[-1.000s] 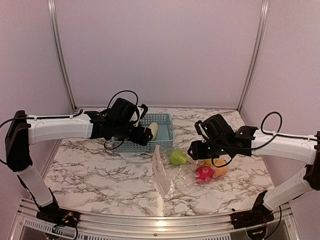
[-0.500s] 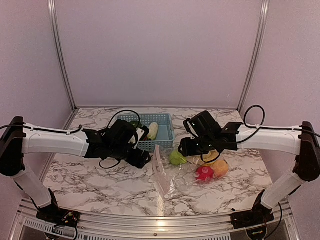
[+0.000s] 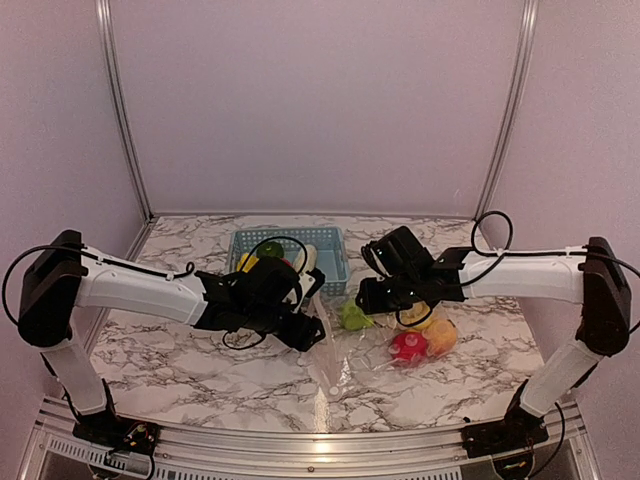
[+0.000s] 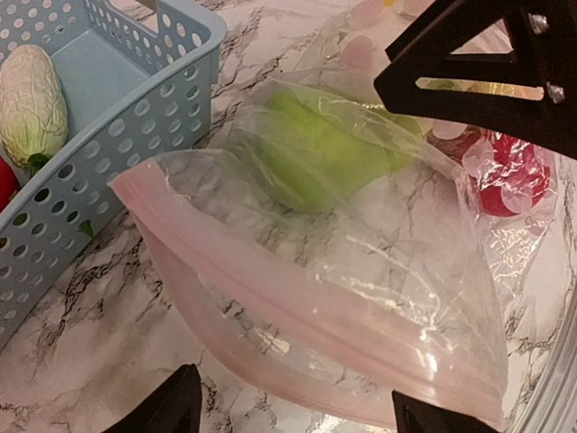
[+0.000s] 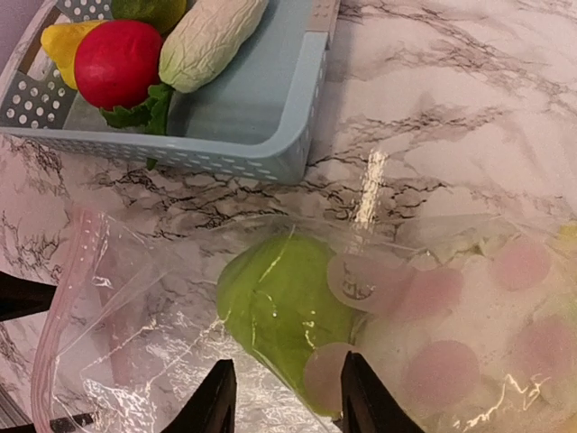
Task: Open the zip-top bag and remove the fake food
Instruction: Pick up the fake fruit from the zipper food storage bag.
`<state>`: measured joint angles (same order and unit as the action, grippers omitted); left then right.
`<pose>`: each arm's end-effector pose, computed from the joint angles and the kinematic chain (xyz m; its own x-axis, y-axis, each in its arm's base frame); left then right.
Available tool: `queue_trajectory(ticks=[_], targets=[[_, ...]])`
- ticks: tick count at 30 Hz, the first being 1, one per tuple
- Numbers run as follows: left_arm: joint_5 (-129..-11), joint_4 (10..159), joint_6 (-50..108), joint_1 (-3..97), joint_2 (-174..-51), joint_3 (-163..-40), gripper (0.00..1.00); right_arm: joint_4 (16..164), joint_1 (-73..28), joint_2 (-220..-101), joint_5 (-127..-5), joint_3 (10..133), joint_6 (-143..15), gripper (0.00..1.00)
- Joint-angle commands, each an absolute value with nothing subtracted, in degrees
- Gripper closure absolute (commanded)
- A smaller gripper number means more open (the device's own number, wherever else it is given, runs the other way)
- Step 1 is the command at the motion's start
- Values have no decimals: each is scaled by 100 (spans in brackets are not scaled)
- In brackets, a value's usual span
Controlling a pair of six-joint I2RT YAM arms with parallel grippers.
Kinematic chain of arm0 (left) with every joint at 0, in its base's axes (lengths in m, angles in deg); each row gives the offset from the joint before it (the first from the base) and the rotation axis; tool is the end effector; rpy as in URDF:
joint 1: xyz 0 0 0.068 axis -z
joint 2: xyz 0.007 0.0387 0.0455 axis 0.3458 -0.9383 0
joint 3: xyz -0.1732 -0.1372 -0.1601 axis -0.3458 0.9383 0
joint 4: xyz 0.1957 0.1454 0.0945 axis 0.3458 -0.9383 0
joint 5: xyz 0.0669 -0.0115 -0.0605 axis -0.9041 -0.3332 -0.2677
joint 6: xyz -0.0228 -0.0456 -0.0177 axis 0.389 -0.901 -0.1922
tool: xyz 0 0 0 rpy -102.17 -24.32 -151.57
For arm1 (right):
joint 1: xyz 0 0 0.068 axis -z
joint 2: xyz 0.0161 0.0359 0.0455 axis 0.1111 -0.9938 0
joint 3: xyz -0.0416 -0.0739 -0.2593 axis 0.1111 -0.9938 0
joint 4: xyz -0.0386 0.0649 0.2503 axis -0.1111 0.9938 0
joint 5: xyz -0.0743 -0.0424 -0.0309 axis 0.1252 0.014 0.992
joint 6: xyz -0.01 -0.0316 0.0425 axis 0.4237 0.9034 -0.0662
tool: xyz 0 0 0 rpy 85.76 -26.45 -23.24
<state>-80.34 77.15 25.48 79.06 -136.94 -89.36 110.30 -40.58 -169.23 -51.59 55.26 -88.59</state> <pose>0.1920 -0.3153 0.1874 -0.5732 0.4425 -0.6896 0.7185 0.6761 -0.1634 0.2281 0.2381 0.2187 -0.8076 -0.1095 -0.5795 -0.3008 0.9217 0.2450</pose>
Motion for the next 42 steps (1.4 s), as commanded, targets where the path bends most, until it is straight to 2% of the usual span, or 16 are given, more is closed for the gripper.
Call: queue_trajectory(ticks=[1, 12, 21, 29, 35, 42], targets=[[-7867, 8048, 2513, 8014, -14010, -9243, 26, 10781, -3968, -17160, -5092, 5744, -8870, 64], [-7683, 8209, 2525, 8039, -14511, -9515, 32, 10876, -3958, -17490, -4816, 5792, -8921, 80], [-7700, 8195, 2596, 8039, -14647, -9611, 30, 10897, -3959, -17639, -4757, 5755, -8908, 79], [-7717, 8159, 2621, 8035, -14649, -9635, 30, 10781, -3964, -17693, -4733, 5707, -8999, 73], [-7744, 8133, 2624, 8035, -14632, -9607, 30, 10863, -3955, -17585, -4669, 5870, -9021, 82], [-7762, 8130, 2634, 8036, -14622, -9596, 30, 10723, -3966, -17342, -4427, 6013, -9017, 80]])
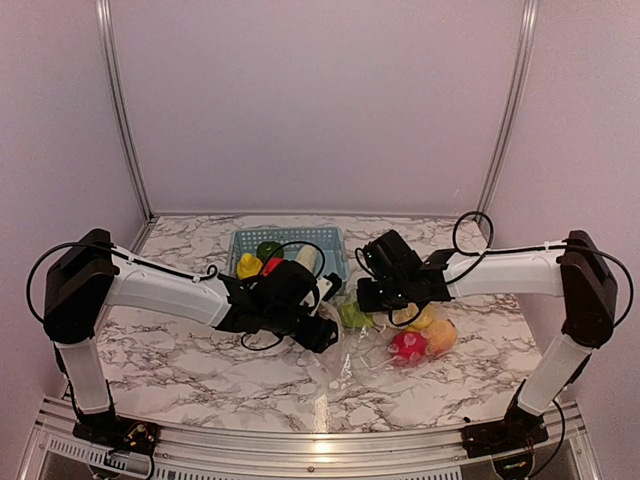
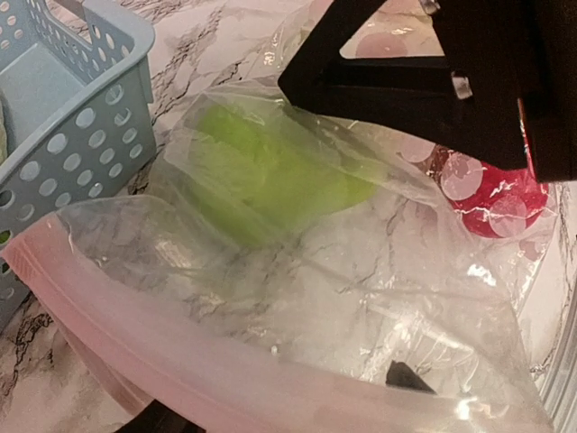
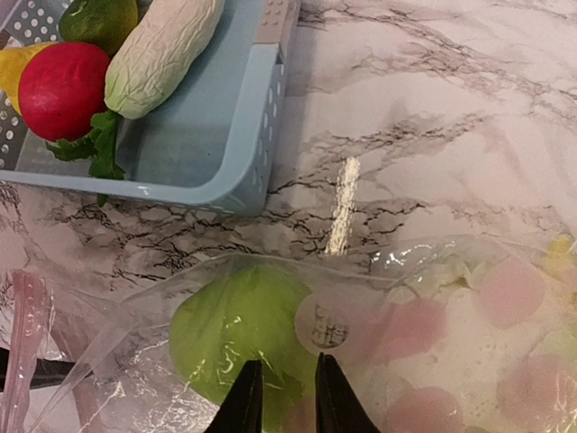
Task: Open the zip-top bag and remove the fake food
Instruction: Pick up the fake fruit from the zipper food storage bag.
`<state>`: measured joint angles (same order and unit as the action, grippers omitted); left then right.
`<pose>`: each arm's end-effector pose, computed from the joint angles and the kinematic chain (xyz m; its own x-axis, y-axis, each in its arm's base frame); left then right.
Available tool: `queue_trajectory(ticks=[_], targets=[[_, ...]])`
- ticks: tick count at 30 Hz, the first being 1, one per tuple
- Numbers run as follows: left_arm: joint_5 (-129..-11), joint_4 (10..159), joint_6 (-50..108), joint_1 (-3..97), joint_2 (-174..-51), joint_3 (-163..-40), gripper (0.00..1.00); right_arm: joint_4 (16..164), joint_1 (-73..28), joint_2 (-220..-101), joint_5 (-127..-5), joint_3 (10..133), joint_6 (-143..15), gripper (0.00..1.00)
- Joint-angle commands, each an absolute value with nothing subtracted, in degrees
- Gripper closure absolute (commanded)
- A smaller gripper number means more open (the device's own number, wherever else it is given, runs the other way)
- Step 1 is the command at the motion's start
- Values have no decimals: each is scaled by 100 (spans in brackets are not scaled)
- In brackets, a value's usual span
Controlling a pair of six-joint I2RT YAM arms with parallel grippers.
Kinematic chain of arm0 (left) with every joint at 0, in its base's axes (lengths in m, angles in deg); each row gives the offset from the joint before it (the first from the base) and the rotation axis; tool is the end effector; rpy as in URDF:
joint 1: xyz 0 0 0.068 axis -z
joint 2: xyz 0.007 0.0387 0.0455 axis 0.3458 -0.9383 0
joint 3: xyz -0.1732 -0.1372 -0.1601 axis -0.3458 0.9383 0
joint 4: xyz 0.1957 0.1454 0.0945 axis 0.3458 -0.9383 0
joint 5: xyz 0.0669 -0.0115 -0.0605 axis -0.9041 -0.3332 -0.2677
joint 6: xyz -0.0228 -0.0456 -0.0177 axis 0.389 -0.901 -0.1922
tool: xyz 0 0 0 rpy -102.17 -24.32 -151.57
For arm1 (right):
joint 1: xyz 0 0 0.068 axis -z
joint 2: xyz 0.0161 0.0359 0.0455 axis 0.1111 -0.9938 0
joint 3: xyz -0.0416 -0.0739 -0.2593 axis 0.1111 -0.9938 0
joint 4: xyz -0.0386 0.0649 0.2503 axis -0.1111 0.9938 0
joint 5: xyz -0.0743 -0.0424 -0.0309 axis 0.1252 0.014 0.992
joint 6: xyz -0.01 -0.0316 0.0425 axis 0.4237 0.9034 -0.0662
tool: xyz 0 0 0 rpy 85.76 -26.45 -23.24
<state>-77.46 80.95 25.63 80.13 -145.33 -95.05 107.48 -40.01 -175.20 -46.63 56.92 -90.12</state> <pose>0.2013 -0.3489 0.1691 -0.5610 0.4514 -0.6939 0.7519 0.6285 -0.1991 0.2456 0.2473 0.1980 -0.8016 -0.0724 -0.5934 -0.2272 0.9551 0.1904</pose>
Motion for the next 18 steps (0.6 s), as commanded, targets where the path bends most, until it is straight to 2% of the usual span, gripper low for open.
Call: queue_trajectory(ticks=[1, 18], targets=[[-7762, 8139, 2631, 8035, -14622, -9593, 30, 10720, -3960, -17382, -4411, 6050, -9003, 80], [-7788, 8124, 2655, 8035, -14591, -9531, 30, 10733, -3961, -17912, -4736, 5865, -9028, 85]])
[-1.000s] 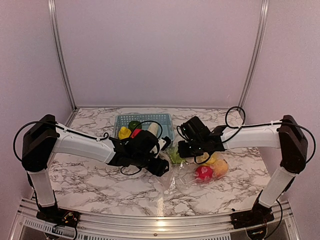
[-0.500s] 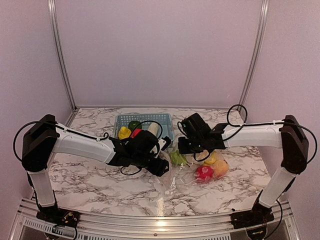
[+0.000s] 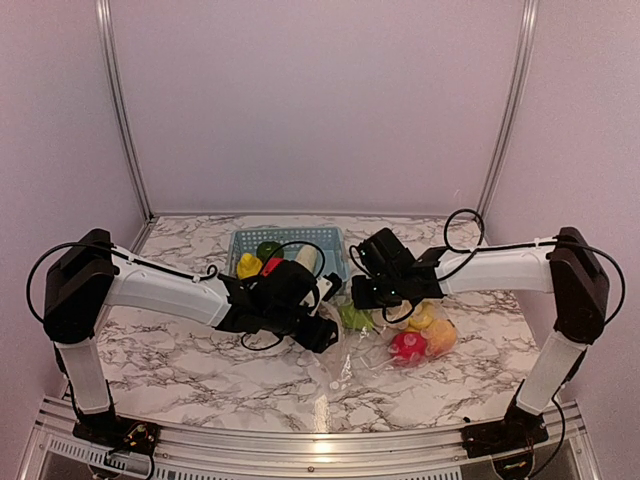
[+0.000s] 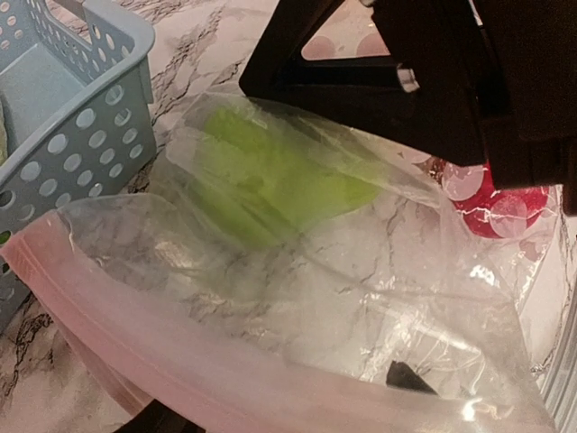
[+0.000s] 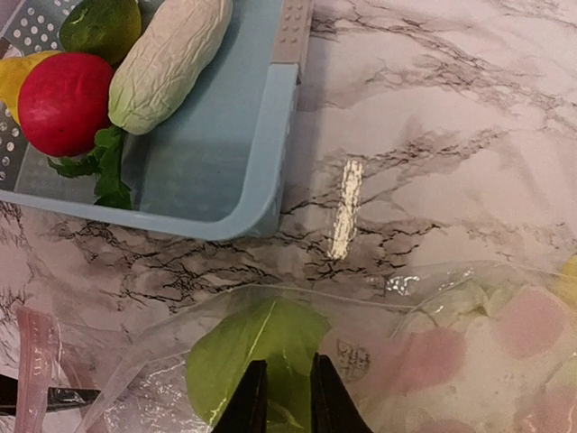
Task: Open the zip-top bag and remove the fake food
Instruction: Pick up the fake fruit from the zipper food storage bag.
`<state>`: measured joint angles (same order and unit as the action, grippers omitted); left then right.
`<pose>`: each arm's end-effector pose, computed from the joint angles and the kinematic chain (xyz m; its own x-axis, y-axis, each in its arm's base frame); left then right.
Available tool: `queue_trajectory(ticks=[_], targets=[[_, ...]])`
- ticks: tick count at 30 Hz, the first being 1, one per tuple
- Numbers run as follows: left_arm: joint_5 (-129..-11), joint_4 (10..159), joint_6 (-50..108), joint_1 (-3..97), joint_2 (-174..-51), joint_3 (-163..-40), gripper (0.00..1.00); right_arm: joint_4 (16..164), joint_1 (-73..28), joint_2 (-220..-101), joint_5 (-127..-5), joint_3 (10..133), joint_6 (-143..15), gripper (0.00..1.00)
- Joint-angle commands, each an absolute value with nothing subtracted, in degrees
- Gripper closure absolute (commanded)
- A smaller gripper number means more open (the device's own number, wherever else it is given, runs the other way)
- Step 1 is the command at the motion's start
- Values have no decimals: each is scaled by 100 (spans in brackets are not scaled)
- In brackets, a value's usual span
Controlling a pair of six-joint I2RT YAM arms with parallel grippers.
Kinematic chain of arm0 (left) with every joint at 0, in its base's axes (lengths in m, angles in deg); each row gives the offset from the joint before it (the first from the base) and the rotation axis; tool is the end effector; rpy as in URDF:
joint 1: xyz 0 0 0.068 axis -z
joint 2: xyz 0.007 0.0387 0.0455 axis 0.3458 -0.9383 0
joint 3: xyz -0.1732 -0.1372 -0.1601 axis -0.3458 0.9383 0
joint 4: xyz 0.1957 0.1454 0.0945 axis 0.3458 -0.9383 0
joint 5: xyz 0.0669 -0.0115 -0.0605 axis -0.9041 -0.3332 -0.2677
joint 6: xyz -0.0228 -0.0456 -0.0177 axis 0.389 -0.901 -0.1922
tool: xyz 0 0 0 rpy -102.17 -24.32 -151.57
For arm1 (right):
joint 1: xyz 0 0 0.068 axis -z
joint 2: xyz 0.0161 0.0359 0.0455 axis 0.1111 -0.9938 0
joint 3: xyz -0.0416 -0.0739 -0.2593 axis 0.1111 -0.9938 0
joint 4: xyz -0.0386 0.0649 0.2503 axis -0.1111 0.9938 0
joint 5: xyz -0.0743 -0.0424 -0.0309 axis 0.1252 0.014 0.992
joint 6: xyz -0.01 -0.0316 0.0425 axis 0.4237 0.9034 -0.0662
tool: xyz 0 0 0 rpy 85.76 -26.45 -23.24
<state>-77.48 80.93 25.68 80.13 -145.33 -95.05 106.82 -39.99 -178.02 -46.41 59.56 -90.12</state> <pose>0.2013 -0.3488 0.1691 -0.5605 0.4521 -0.6939 0.7522 0.6284 -0.1982 0.2550 0.2568 0.1961 -0.7971 -0.0679 -0.6001 -0.2261 0.9549 0.1923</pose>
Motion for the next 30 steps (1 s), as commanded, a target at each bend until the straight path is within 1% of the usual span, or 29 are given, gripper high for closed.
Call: queue_trajectory(ticks=[1, 10, 19, 25, 30], targets=[[-7792, 8115, 2665, 8035, -14595, -9536, 30, 10736, -3960, -17912, -4757, 5825, -9029, 85], [-7779, 8054, 2743, 8035, -14656, -9600, 26, 10835, -4071, -17715, -4862, 5579, -9005, 89], [-7806, 8025, 2762, 8035, -14684, -9658, 24, 11120, -4267, -17413, -4725, 5614, -9021, 88], [-7806, 7999, 2770, 8036, -14688, -9677, 23, 11212, -4031, -17510, -4591, 5493, -9142, 87], [-7806, 7992, 2773, 8035, -14697, -9672, 23, 11056, -3928, -17633, -4706, 5484, -9114, 89]])
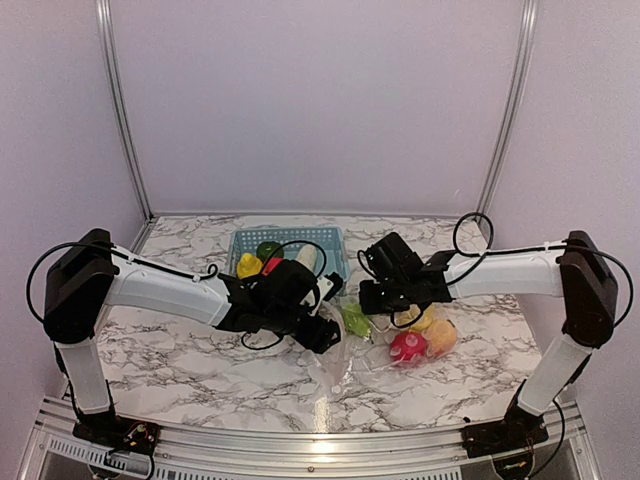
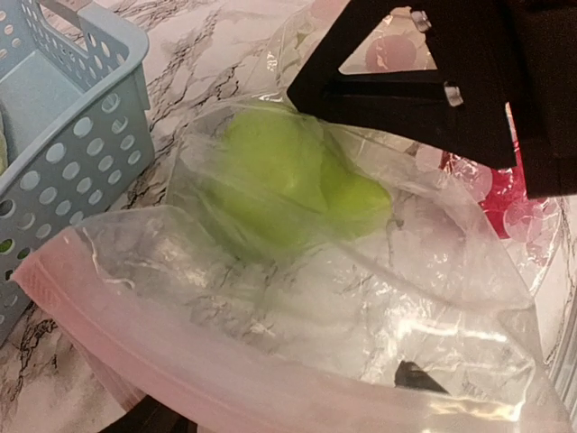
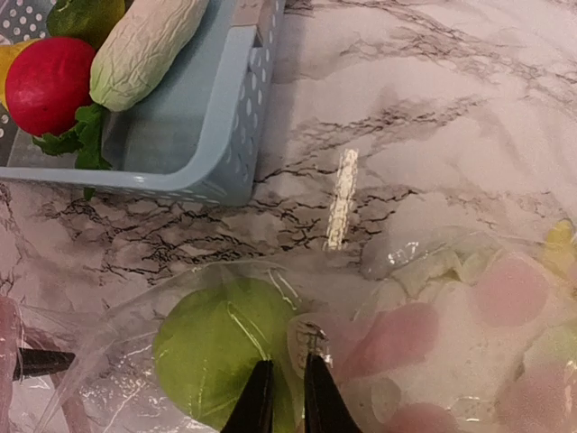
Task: Open the zip-top bag and remove the fake food
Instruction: Pick up the fake fruit from the zipper food storage bag.
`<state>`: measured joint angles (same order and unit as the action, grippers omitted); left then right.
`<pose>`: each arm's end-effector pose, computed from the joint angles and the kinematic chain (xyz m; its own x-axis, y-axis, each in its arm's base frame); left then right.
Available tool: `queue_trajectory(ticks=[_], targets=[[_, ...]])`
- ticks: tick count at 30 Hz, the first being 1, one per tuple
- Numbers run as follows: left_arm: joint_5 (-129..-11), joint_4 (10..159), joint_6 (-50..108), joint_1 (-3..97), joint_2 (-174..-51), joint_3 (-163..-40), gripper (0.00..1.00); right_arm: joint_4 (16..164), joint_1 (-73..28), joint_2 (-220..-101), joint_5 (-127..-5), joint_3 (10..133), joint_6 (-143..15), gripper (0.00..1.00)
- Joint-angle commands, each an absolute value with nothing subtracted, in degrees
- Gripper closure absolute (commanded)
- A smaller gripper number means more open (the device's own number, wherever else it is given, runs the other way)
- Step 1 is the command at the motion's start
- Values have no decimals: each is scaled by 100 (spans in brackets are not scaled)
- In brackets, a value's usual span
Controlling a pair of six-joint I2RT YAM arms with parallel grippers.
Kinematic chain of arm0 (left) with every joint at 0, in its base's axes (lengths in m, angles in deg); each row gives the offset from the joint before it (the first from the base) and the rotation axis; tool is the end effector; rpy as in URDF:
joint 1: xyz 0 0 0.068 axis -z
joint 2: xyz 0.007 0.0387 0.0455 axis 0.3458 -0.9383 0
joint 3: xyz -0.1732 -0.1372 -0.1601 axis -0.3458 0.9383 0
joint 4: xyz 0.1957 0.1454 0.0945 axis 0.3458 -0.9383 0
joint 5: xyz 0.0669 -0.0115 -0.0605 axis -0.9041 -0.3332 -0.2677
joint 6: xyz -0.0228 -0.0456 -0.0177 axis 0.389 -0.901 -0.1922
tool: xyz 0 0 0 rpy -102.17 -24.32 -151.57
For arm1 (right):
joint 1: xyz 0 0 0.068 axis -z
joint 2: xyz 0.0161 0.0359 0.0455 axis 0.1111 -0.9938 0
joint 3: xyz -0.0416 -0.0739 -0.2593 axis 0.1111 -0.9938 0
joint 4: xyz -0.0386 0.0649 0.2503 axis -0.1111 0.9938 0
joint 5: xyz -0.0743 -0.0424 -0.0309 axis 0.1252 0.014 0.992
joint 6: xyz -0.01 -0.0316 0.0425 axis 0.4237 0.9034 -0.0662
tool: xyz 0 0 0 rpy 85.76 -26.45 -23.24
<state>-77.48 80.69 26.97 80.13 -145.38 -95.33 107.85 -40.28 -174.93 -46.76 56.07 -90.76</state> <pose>0.2017 -0.3494 0.1699 -0.5435 0.4662 -0.6980 0.7646 0.6181 -0.1825 0.2419 0.2459 0.1946 -0.8112 -0.0729 -0.5802 -0.2215 0.9566 0.1895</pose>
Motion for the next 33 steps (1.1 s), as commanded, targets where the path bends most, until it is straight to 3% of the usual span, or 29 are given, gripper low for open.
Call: queue_trajectory(ticks=[1, 14, 25, 33], targets=[[-7806, 7984, 2772, 8035, -14693, -9676, 23, 11053, -3932, -17678, -4731, 5510, -9103, 89], [-8018, 8009, 2770, 8036, -14722, -9665, 19, 11078, -4321, -17826, -4976, 5789, -8609, 86], [-8248, 7848, 2746, 8037, -14903, -9834, 15, 10773, -4400, -17736, -5233, 5696, -8487, 70], [-8268, 7862, 2612, 8039, -15070, -9982, 13, 10689, -4459, -17811, -5411, 5693, -8393, 63]])
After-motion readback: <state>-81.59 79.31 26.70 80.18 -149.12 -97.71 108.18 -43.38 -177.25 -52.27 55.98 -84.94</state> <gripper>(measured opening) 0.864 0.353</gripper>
